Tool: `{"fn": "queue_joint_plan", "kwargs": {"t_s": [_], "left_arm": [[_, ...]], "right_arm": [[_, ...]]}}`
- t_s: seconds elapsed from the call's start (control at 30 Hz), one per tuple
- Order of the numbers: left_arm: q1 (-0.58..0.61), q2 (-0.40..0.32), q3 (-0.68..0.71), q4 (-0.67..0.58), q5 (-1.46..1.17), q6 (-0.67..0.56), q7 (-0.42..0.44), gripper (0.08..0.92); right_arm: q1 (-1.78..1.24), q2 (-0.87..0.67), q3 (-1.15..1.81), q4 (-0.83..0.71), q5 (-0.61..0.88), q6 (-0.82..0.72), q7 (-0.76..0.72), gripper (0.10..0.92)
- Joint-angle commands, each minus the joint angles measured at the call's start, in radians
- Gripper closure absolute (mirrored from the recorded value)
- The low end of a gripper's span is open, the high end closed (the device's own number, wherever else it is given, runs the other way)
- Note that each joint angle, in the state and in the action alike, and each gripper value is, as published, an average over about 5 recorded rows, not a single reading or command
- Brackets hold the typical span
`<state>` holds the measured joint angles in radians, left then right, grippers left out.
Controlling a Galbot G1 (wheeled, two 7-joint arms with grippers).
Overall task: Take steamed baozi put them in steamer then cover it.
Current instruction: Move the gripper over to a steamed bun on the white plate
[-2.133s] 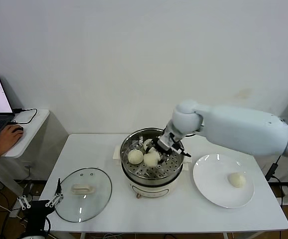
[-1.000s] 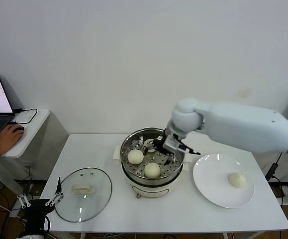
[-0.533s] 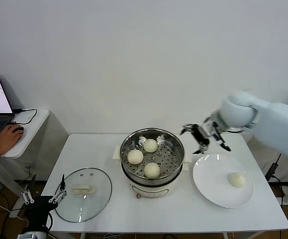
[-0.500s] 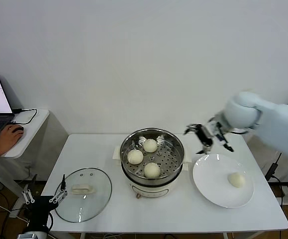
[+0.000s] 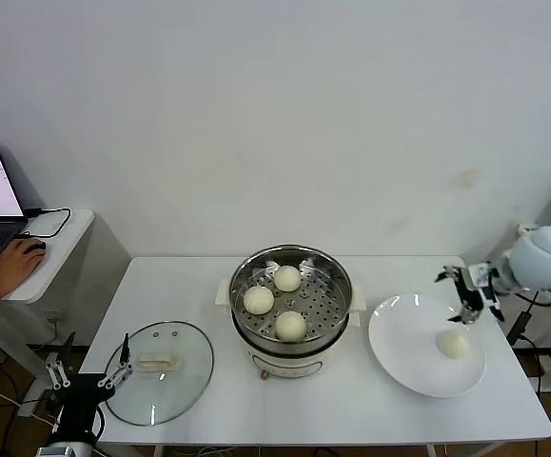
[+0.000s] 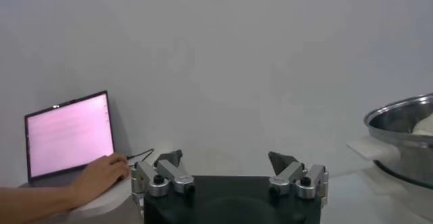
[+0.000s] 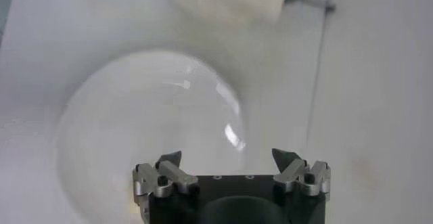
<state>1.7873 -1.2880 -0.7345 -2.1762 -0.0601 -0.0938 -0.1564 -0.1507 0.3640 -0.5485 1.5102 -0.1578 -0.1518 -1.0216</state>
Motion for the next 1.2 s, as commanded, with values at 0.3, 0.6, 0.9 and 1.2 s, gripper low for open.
{"fn": "queue_joint_plan", "kwargs": {"t_s": [0.3,0.6,0.9,1.2], "left_arm": [[0.006,-0.009,-0.008,0.001,0.007,0.002,-0.002,0.177],[0.012,-0.018,-0.015,0.007,0.01,0.0,-0.002,0.177],[0.013,-0.02,-0.016,0.006,0.011,0.0,-0.002,0.177],[0.011,-0.022,-0.015,0.007,0.01,0.0,-0.002,0.177]], "right_arm": [[-0.329,0.108,0.249,-0.189,-0.139,-0.003,0.003,0.202],[-0.317,0.179,0.255,-0.267,-0.168,0.015,0.014,0.202],[-0.308,0.223,0.251,-0.304,-0.178,0.014,0.014,0.203],[-0.296,0.223,0.253,-0.302,-0.174,0.004,0.008,0.276]]}}
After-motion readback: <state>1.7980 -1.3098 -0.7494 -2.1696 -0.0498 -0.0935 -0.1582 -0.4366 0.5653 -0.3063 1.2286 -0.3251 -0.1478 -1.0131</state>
